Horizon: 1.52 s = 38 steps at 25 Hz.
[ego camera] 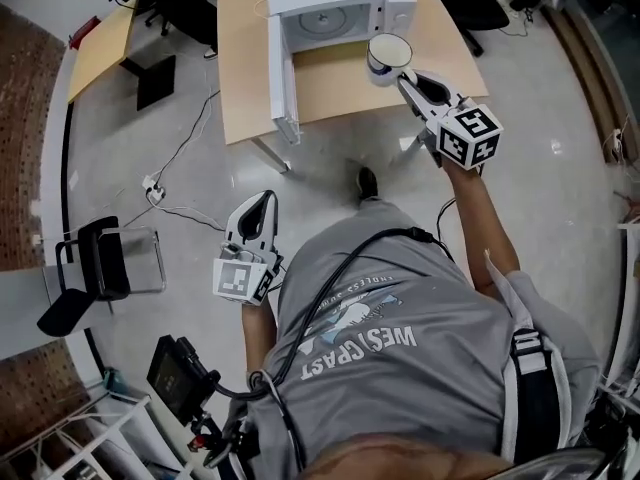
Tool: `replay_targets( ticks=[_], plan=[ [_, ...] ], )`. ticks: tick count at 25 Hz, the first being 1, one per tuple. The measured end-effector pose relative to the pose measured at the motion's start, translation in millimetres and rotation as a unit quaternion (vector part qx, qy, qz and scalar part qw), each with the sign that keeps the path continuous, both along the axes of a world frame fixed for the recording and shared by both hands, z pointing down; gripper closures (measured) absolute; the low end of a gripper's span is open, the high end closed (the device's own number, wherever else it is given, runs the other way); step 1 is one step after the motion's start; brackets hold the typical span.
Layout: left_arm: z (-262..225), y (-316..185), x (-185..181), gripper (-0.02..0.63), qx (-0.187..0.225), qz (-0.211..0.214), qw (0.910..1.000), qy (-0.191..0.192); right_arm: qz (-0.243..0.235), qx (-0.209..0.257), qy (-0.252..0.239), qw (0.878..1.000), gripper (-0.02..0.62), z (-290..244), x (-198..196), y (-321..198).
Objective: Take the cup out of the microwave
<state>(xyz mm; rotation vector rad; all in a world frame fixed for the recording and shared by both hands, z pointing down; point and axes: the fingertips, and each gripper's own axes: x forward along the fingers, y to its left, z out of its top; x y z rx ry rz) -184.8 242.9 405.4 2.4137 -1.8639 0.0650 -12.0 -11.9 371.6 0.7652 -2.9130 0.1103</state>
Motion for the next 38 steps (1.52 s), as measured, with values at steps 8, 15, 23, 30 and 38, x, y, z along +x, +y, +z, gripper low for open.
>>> replay_targets(
  ticks=[8, 15, 23, 30, 38],
  plan=[
    [-4, -3, 2, 0.563, 0.018, 0.028, 0.9994, 0.01, 0.007, 0.001, -0.004, 1.0, 0.528, -29, 41, 37],
    [-6, -31, 13, 0.563, 0.021, 0.062, 0.9978, -0.006, 0.016, -0.004, -0.016, 1.0, 0.528, -51, 79, 52],
    [-7, -73, 29, 0.563, 0.023, 0.084, 0.9962, 0.003, 0.023, -0.005, -0.017, 1.0, 0.528, -52, 123, 51],
    [-3, -125, 45, 0.563, 0.015, 0.086, 0.9962, -0.004, 0.009, -0.009, -0.022, 1.0, 0.528, -36, 146, 17],
    [-16, -156, 70, 0.563, 0.013, 0.09, 0.9957, -0.018, 0.021, -0.019, -0.027, 0.999, 0.528, -33, 175, -19]
  ],
)
